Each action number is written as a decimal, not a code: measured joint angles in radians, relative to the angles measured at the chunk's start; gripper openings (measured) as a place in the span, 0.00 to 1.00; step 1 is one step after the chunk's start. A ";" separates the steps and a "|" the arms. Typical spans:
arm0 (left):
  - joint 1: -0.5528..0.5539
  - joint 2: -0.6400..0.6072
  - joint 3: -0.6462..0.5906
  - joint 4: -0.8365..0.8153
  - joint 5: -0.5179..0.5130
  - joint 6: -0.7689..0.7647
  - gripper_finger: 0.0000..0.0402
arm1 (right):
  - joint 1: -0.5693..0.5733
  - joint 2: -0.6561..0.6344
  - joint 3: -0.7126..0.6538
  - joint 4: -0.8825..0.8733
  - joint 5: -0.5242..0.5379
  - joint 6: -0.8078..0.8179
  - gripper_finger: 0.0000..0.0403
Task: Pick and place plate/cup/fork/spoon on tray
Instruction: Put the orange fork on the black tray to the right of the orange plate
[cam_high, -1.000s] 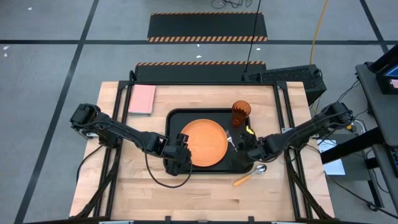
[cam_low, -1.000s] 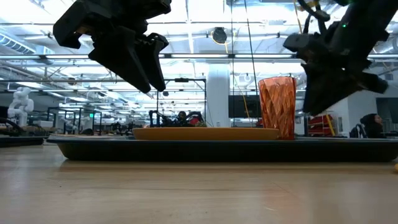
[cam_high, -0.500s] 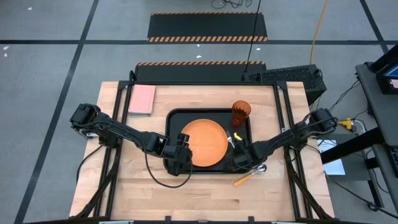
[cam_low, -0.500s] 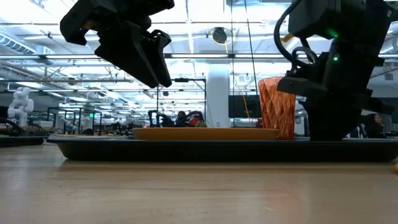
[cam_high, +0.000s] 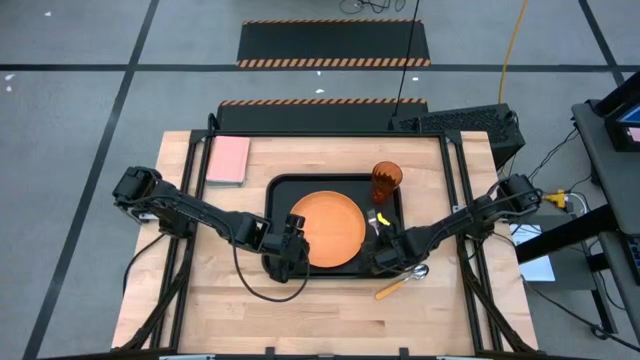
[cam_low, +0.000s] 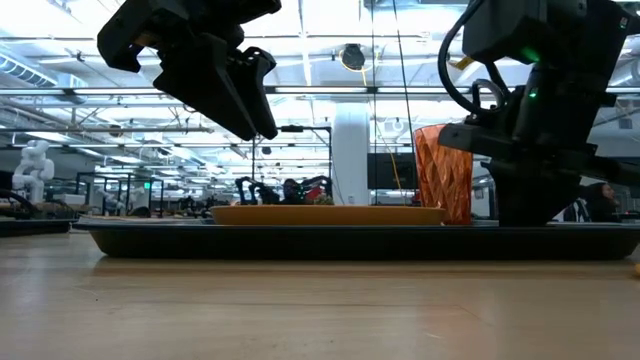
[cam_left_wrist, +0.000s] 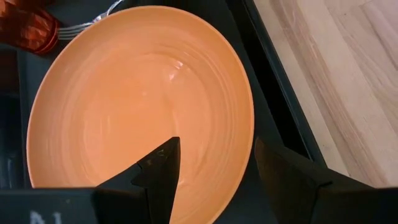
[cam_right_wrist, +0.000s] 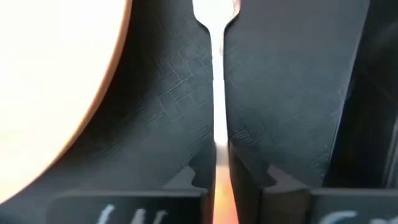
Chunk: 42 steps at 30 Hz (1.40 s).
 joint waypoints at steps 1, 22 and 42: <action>0.000 0.000 0.000 0.000 0.000 0.000 0.53 | 0.000 0.000 0.000 0.001 0.007 0.010 0.04; 0.000 0.000 0.000 0.056 -0.040 0.093 0.53 | -0.007 0.004 -0.003 0.092 0.124 0.163 0.02; 0.001 0.000 0.001 -0.010 -0.077 0.021 0.53 | -0.013 0.003 -0.003 0.088 0.170 0.109 0.18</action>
